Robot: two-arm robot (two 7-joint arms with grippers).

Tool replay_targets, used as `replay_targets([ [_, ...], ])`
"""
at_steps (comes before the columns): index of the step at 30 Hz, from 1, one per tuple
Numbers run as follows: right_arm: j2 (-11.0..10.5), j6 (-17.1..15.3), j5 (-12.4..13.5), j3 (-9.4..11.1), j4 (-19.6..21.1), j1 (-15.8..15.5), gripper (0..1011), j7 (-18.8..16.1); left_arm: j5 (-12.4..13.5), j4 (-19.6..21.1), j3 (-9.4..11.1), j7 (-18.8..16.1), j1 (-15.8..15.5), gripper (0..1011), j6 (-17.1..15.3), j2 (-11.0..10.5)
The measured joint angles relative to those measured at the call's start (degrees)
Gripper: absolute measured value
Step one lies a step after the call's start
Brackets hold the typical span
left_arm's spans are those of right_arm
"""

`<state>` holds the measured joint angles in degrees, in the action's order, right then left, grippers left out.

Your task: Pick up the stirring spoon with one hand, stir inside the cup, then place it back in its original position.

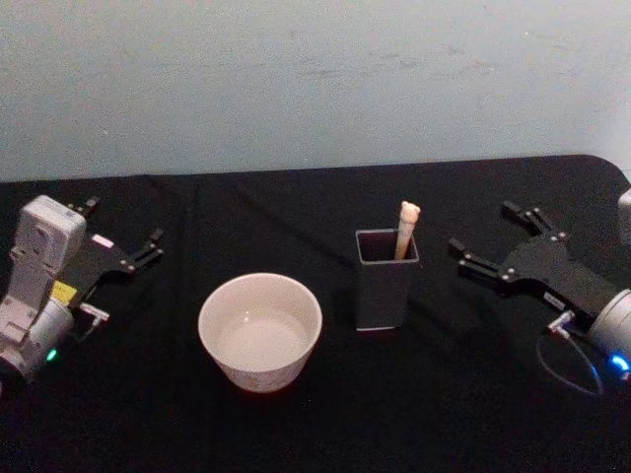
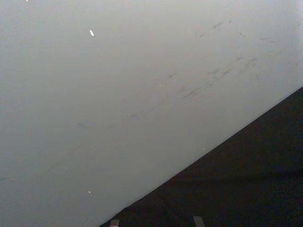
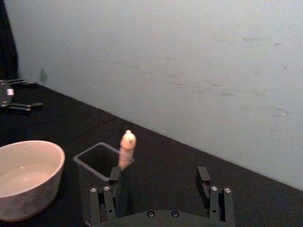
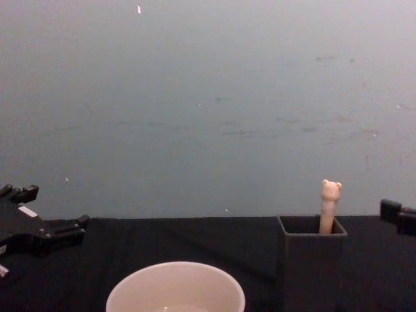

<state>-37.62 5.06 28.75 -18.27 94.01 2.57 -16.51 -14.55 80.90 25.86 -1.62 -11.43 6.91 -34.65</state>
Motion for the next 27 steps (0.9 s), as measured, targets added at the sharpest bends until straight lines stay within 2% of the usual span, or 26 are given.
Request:
replay_targets([
  [10, 2.31, -2.17, -0.22, -1.01, -1.01, 1.90, 1000, -2.98, 0.00, 0.00, 0.00, 0.00, 0.00, 1001, 0.00, 0.00],
  [27, 7.69, -4.11, -3.97, -2.98, -6.36, 7.55, 1000, -5.65, 0.00, 0.00, 0.00, 0.00, 0.00, 1001, 0.00, 0.00],
])
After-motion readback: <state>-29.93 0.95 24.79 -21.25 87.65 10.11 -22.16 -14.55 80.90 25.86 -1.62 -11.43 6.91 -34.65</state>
